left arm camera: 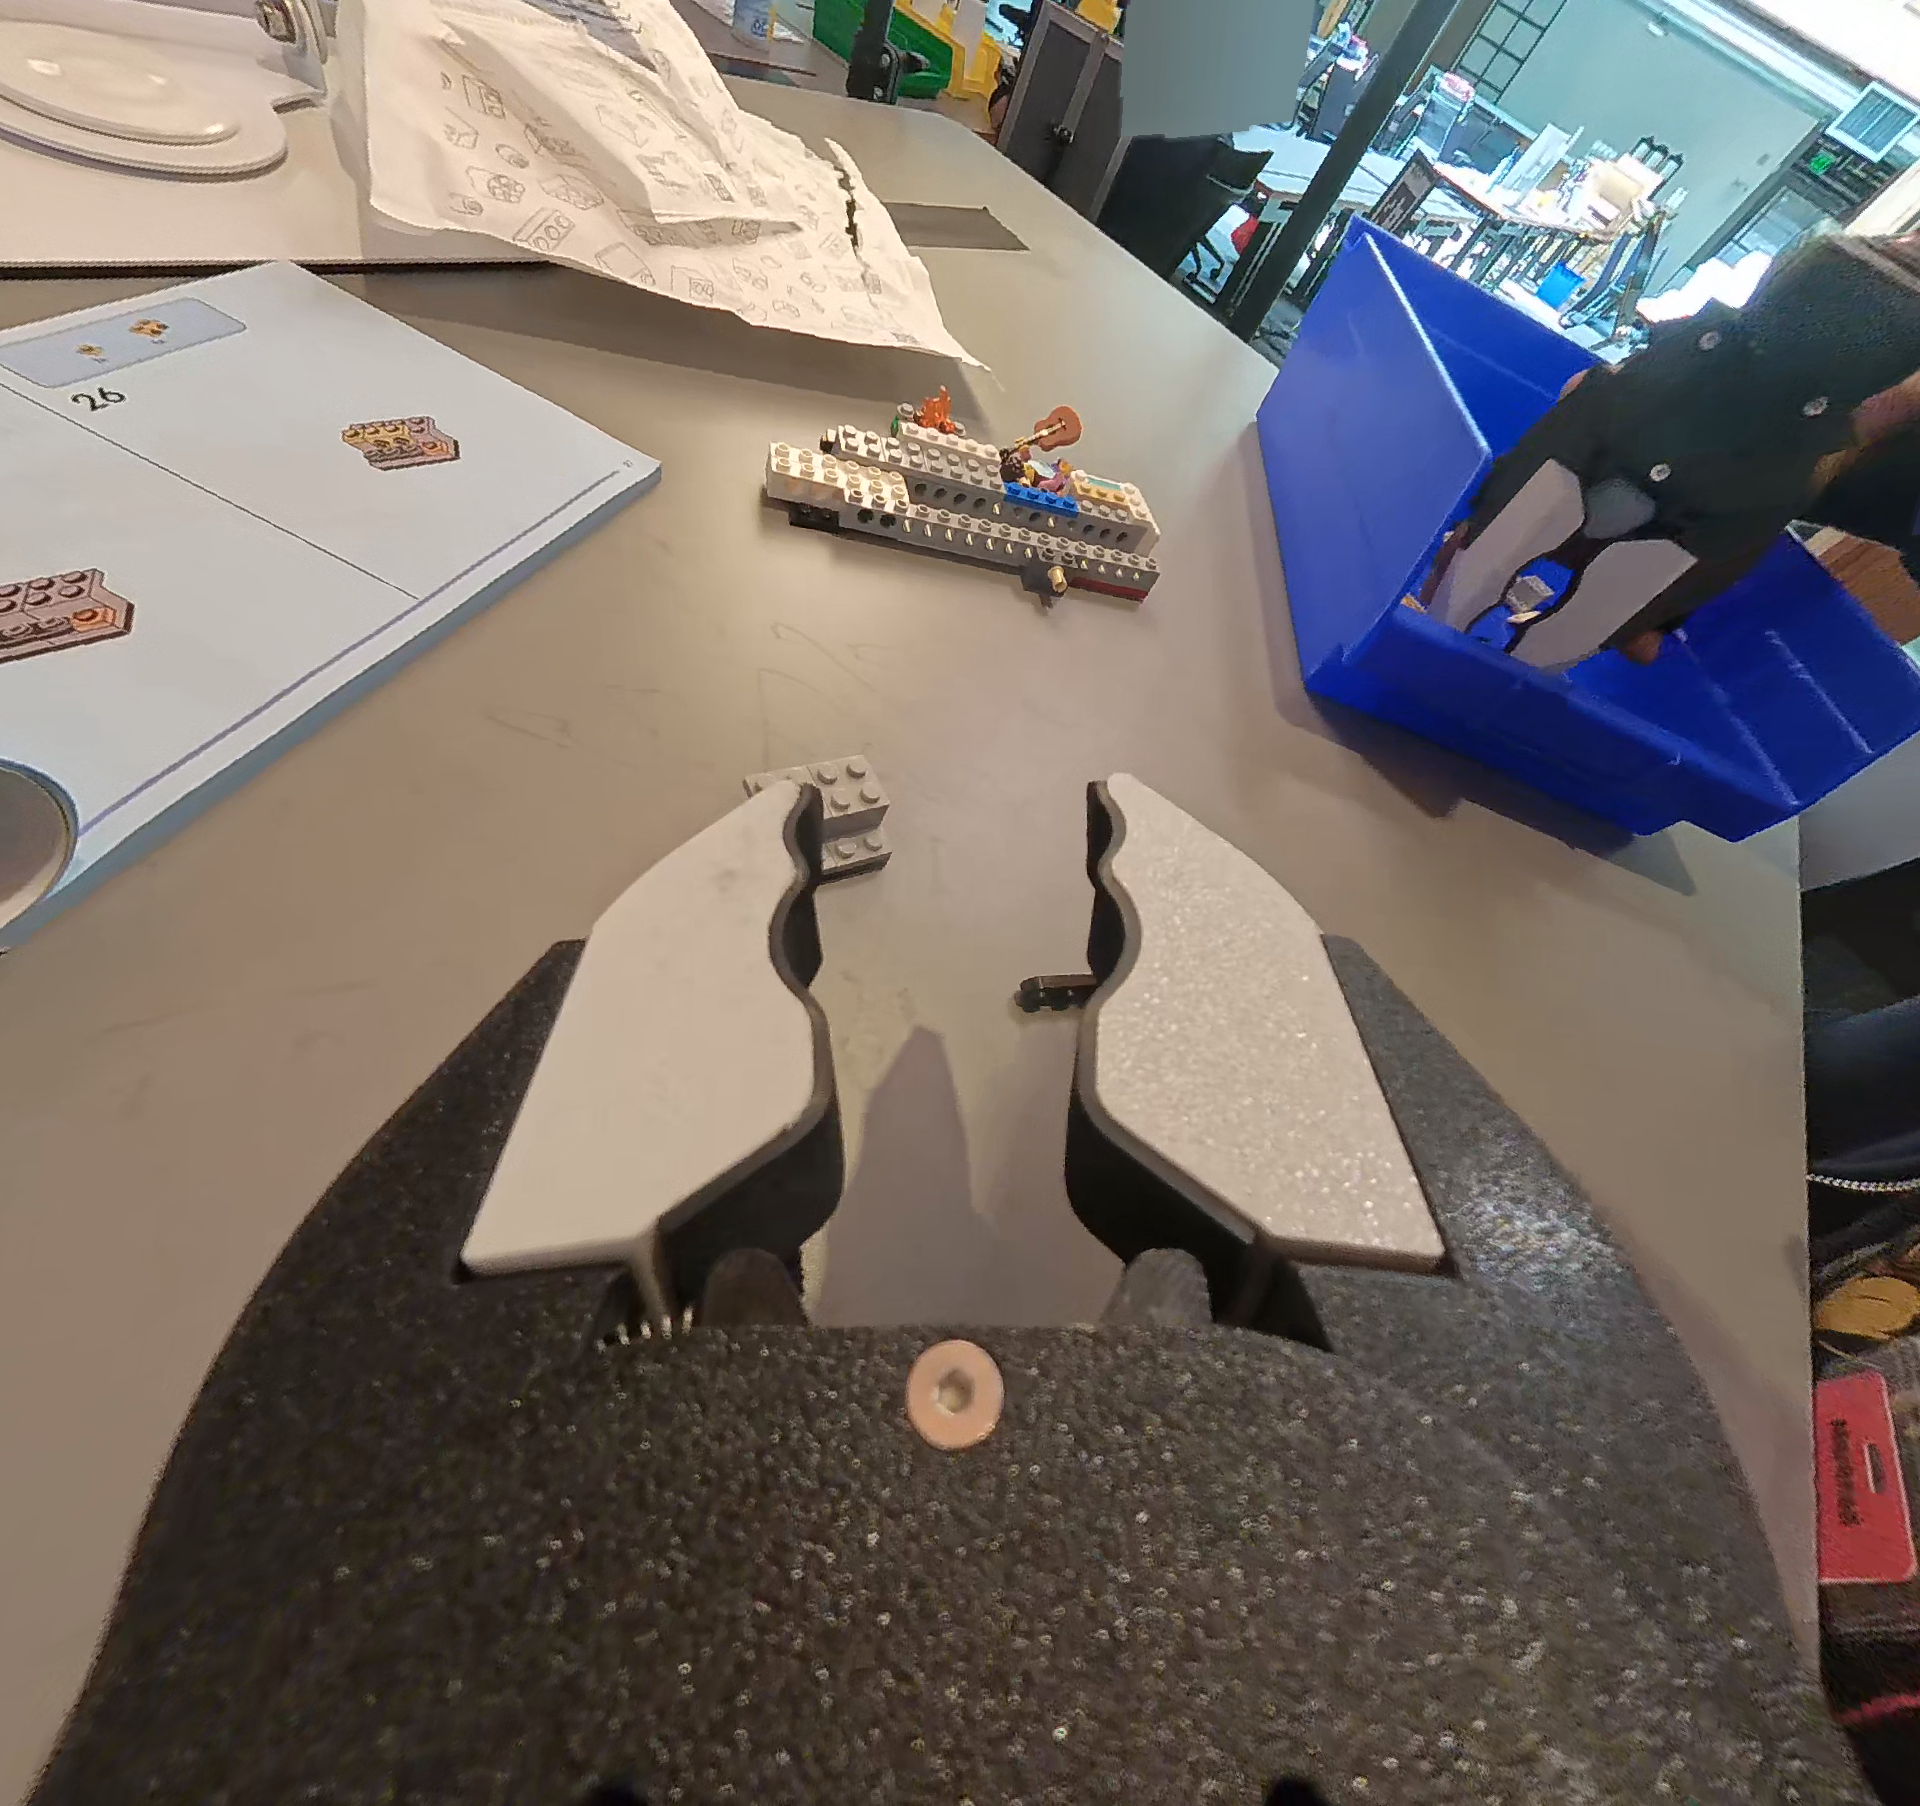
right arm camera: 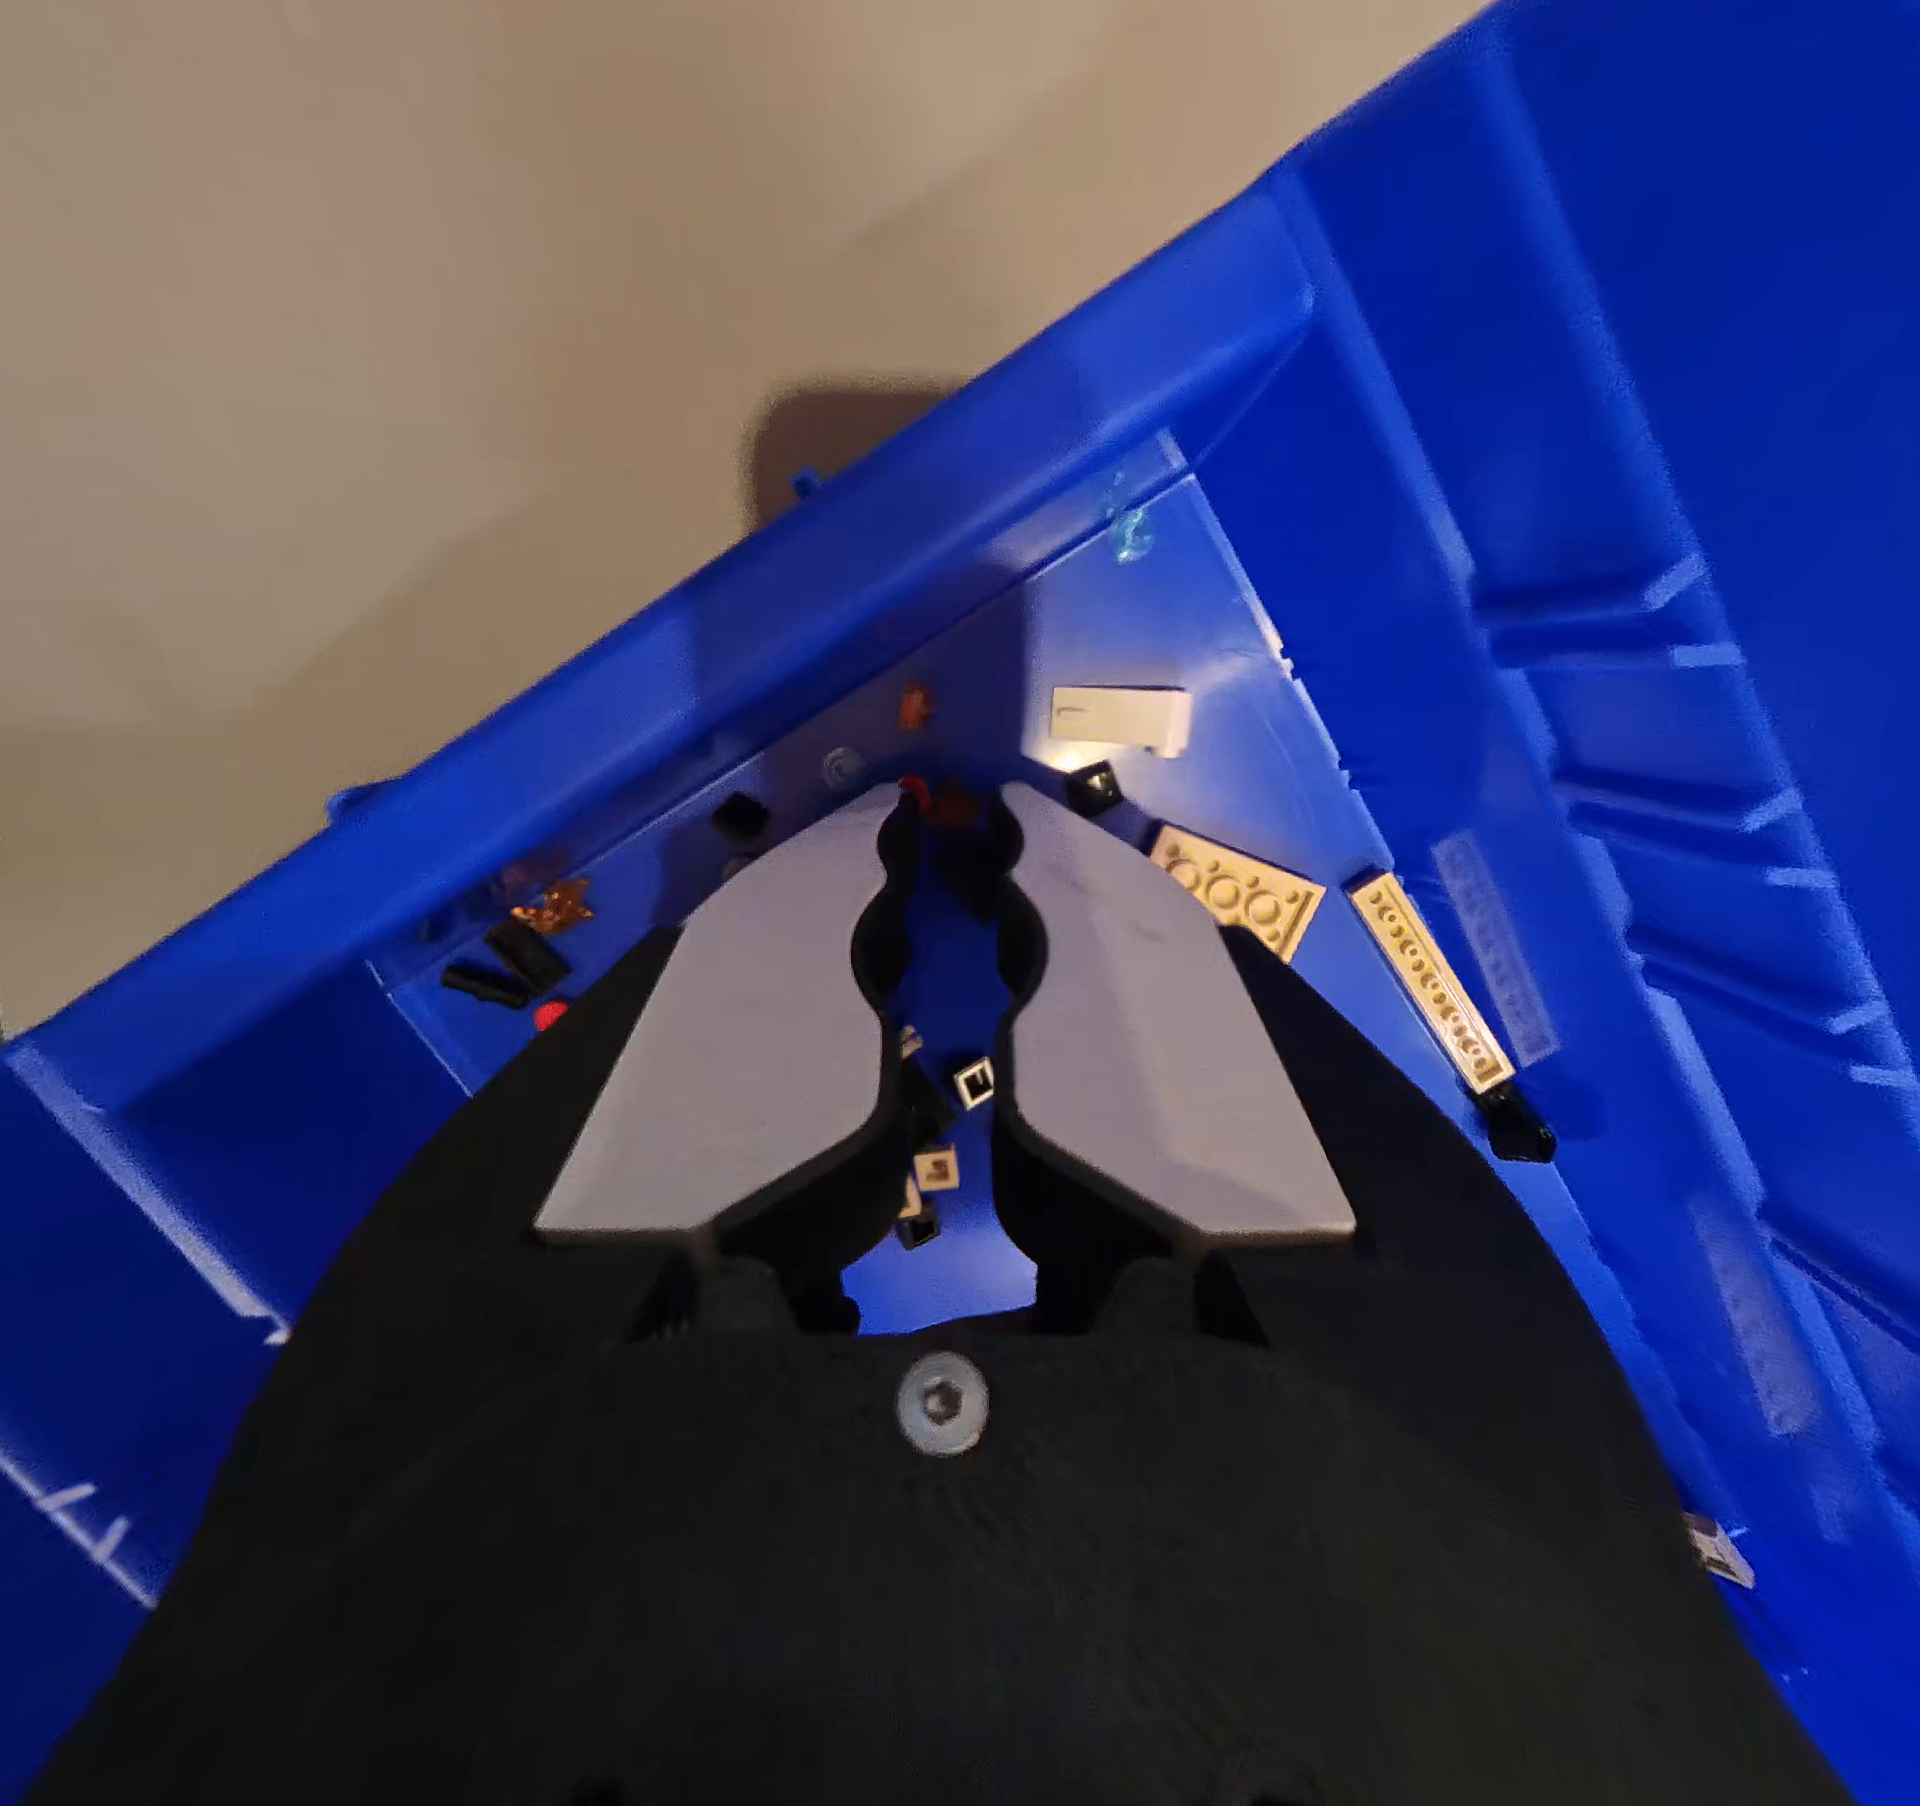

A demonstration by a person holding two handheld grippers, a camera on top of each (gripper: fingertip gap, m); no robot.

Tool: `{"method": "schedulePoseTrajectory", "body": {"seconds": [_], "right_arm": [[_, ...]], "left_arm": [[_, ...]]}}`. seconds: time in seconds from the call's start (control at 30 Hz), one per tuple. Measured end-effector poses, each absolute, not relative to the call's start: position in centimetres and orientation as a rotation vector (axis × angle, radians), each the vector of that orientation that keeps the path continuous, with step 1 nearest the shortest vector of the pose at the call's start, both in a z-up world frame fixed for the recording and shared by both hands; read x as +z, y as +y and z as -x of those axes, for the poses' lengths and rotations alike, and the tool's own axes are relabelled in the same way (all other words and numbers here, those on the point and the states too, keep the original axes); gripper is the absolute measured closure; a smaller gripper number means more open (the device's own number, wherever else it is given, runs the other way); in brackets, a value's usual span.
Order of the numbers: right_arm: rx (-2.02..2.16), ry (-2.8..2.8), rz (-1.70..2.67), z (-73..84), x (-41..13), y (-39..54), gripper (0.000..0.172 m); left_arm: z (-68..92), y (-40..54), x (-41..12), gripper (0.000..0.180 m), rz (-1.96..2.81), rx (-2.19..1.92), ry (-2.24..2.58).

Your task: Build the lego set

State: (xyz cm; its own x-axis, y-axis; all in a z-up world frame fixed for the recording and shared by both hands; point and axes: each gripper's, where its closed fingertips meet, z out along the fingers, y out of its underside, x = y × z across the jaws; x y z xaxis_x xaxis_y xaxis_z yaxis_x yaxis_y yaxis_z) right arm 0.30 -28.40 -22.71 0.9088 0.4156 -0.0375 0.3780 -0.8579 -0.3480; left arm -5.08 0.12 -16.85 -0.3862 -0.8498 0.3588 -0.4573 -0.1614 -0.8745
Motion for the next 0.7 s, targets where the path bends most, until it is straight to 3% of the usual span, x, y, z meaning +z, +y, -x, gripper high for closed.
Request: {"method": "schedulePoseTrajectory", "body": {"seconds": [0.3,0.37,0.53,0.7], "right_arm": [[0.207,-0.594,2.777,-0.6,-22.4,-28.6,0.163],[0.175,-0.548,2.76,-0.9,-21.5,-28.2,0.172],[0.046,-0.47,2.766,-1.7,-18.9,-27.9,0.171],[0.082,-0.398,2.808,-1.3,-20.8,-27.0,0.161]], "left_arm": [[5.2,0.3,-16.4,0.132,1.485,-1.631,1.74],[5.3,0.2,-16.4,0.132,1.485,-1.644,1.745],[5.5,0.0,-16.4,0.131,1.468,-1.667,1.766],[5.8,0.0,-16.0,0.131,1.449,-1.717,1.753]]}}
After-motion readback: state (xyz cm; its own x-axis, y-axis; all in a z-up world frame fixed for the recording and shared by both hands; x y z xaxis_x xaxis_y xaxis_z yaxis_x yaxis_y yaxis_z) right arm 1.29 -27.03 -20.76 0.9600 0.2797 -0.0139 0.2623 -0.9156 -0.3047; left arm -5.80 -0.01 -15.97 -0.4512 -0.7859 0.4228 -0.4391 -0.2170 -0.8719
